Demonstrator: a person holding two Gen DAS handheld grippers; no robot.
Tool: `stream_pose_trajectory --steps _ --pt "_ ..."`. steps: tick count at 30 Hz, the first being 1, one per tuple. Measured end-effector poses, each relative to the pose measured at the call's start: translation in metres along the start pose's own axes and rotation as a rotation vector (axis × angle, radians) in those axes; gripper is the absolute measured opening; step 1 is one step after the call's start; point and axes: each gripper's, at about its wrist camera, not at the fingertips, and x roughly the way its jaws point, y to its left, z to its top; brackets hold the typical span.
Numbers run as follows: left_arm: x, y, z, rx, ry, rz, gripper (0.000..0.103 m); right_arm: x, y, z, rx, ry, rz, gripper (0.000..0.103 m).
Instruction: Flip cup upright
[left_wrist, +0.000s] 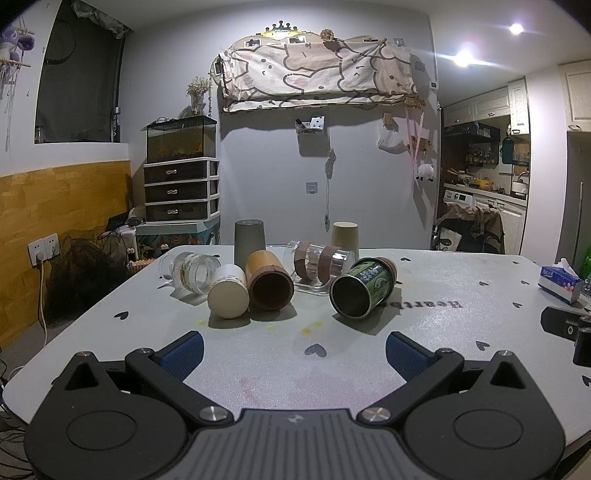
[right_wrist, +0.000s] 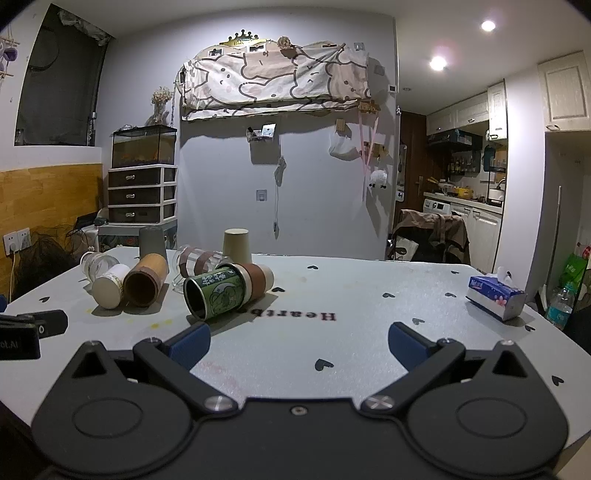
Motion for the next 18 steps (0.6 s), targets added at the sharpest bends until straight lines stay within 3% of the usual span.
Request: stream_pose_trajectory --steps 18 --pt "0.0001 0.0002 0.0001 -0.003 0.002 -0.001 0.103 0.0000 0.0009 -0.0010 0.002 0.003 -0.001 0.103"
